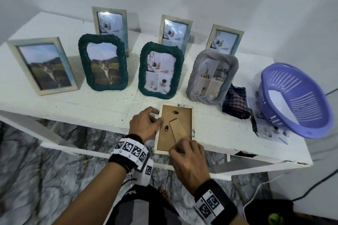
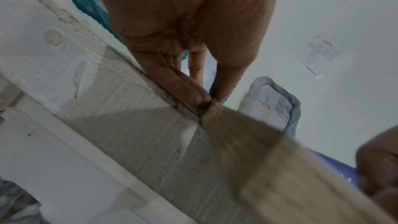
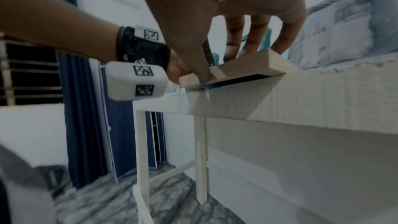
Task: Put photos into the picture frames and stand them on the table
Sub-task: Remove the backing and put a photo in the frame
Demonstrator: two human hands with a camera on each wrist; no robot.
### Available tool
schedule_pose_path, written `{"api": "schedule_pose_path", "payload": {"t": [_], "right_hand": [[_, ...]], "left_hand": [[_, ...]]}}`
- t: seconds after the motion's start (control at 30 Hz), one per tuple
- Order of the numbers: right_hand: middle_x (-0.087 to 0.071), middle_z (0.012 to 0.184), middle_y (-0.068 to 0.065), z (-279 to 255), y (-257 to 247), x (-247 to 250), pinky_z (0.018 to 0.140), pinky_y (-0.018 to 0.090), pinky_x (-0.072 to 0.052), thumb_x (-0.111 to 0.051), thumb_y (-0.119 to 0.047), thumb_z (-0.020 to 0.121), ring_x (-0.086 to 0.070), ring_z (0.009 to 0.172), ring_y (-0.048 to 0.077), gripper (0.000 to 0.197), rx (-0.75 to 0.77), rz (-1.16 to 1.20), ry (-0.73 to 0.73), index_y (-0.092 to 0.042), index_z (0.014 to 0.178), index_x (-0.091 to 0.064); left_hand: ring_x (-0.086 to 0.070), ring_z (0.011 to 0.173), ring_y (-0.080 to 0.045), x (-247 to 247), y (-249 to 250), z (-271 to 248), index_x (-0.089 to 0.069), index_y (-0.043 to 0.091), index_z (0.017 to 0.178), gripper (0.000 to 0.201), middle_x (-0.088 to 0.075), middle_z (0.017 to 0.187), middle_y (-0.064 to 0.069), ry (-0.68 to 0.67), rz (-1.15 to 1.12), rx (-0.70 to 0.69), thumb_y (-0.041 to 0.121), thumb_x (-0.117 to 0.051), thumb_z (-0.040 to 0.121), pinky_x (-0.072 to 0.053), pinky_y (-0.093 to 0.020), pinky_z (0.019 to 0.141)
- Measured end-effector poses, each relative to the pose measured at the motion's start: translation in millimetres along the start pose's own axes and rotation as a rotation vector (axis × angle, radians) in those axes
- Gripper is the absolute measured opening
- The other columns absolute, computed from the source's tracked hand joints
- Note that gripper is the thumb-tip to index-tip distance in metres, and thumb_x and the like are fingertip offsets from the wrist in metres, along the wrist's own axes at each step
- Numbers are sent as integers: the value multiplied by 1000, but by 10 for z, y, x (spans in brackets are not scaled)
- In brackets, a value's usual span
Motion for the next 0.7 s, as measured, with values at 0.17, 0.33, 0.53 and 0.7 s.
{"api": "schedule_pose_path", "payload": {"t": [0.17, 0.33, 0.53, 0.7], "right_hand": [[-54, 106, 7, 18, 104, 93, 74, 35, -48, -63, -35, 85, -49, 91, 23, 21, 21, 109, -29, -18, 97, -60], [-54, 108, 11, 206, 454, 139, 75, 37, -49, -49, -60, 82, -49, 92, 27, 62, -311, 82, -20, -9, 117, -61], [-54, 114, 14, 303, 448, 72, 76, 42, -51, -43, -56, 75, -52, 95, 33, 58, -445, 73, -12, -6, 99, -62], [-55, 111, 15, 328, 403, 181, 81, 38, -50, -51, -45, 78, -53, 92, 31, 48, -442, 228, 79, -4, 102, -53]], "left_hand": [[-64, 83, -14, -2, -11, 1, -63, 32, 102, 21, -66, 77, 15, -2, -16, -3, 41, -70, 84, -38, -24, 73], [-65, 83, -14, 2, -19, -10, -64, 33, 102, 21, -65, 75, 16, -6, -37, -11, 43, -70, 84, -42, -25, 76], [-70, 74, -13, -33, -115, 25, -68, 35, 99, 18, -72, 76, 10, -43, -167, -9, 45, -70, 84, -57, -38, 81], [-70, 60, -12, -22, -111, 9, -70, 28, 98, 13, -73, 69, 4, -46, -274, 12, 34, -72, 86, -60, -38, 72]]}}
Point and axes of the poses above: each hand's wrist, its own z-axis towards the middle knuckle, its own x-axis out of the back of the hand, y = z × x, the point moved 9 cm from there along z, towards the middle knuckle
